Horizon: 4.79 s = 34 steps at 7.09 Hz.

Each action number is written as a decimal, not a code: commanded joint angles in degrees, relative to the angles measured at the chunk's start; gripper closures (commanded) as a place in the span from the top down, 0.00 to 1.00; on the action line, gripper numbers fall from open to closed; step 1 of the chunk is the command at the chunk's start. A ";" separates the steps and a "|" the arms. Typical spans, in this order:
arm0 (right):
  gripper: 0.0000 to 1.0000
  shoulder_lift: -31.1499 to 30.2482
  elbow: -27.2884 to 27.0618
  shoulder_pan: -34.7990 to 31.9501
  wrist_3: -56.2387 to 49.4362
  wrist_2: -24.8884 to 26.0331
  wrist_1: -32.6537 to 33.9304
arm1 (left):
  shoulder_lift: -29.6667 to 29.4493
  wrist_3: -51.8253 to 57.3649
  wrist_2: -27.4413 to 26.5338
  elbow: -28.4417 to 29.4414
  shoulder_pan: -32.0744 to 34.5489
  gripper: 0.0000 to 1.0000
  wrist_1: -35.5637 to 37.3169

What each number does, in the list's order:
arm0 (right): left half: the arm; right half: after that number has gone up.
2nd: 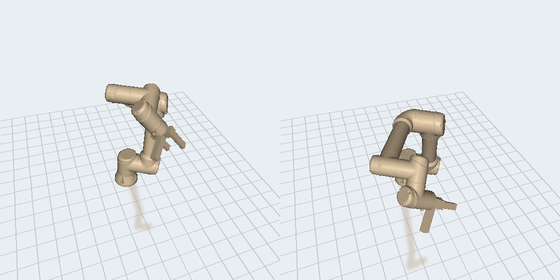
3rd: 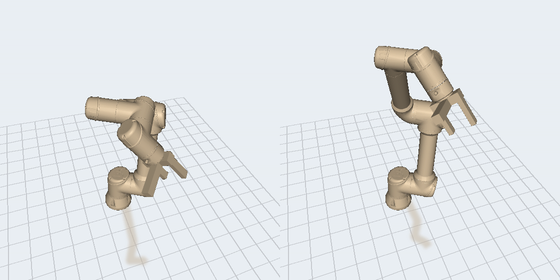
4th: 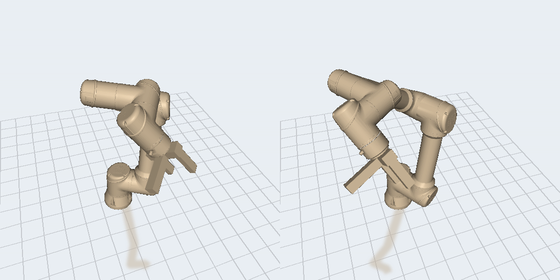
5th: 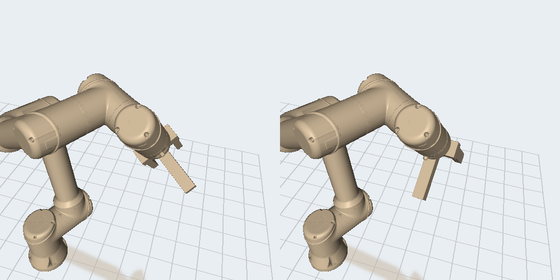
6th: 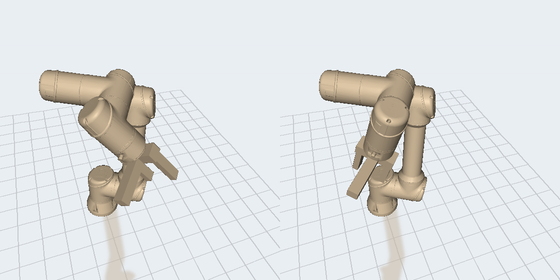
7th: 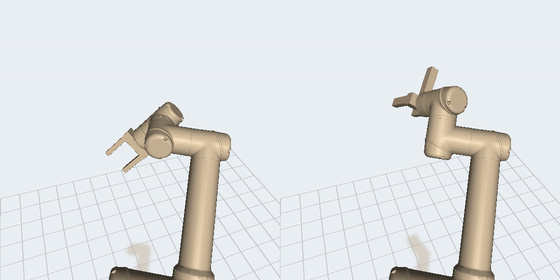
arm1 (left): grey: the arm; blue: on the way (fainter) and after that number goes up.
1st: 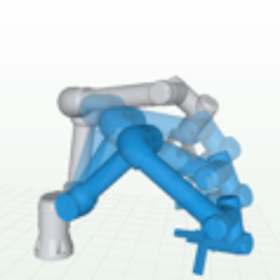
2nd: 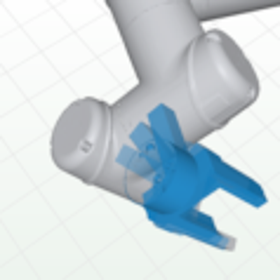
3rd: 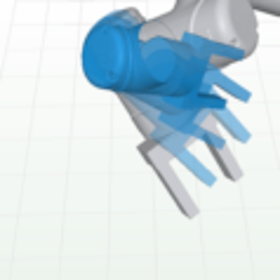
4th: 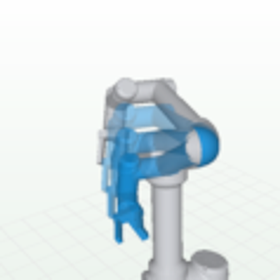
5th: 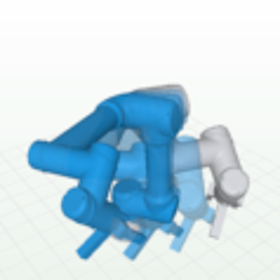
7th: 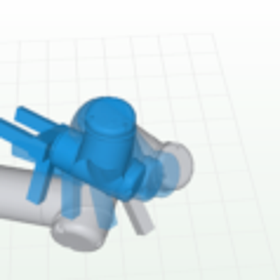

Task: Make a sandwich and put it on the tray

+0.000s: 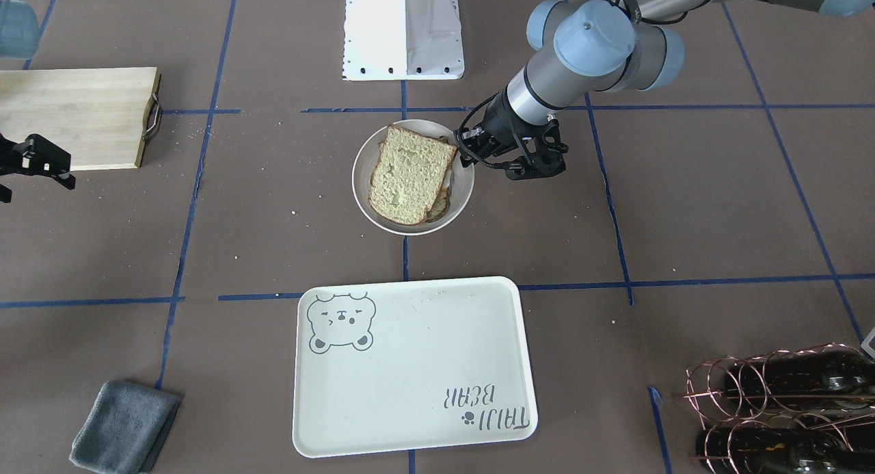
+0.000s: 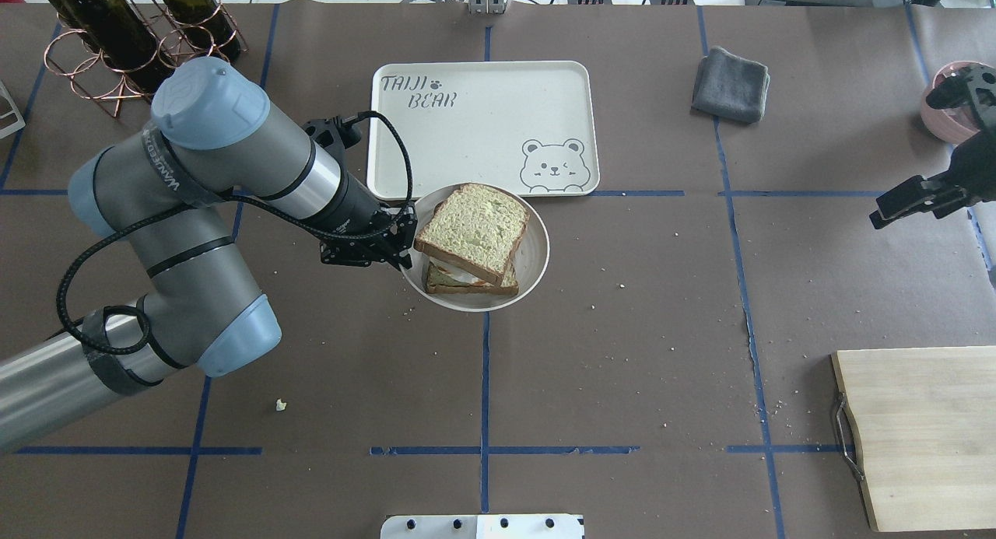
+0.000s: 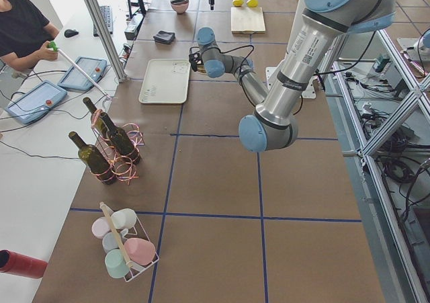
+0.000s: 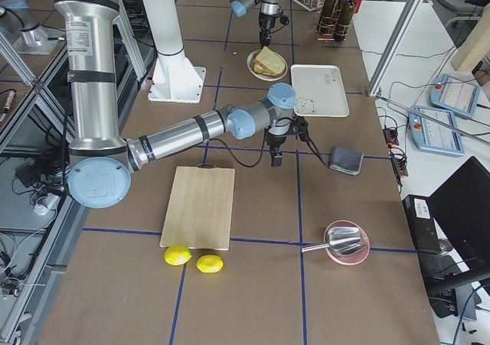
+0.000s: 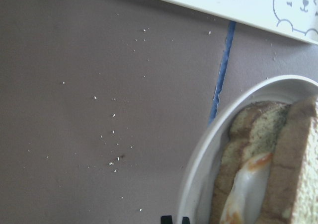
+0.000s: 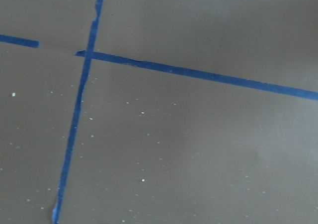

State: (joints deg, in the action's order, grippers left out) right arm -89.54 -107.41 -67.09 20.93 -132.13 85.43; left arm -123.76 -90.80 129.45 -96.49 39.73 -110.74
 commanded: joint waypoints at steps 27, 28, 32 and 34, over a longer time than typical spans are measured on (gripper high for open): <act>1.00 -2.84 10.11 -18.34 -17.94 -2.78 -0.18 | 31.02 94.77 -5.53 -3.37 43.82 1.00 14.14; 1.00 -3.01 10.11 -18.60 -17.94 -4.00 -0.18 | 34.00 100.50 -3.44 -2.49 46.98 1.00 13.37; 1.00 -3.54 10.20 -19.57 -18.03 -6.21 -0.35 | 36.40 101.35 2.82 2.17 46.75 1.00 14.91; 1.00 -3.80 10.46 -20.35 -18.03 -6.30 -0.18 | 35.79 101.18 6.57 1.92 47.01 1.00 21.16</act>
State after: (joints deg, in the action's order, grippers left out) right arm -93.20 -97.08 -86.89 2.91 -138.25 85.09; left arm -87.67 10.52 133.50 -94.74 86.58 -92.53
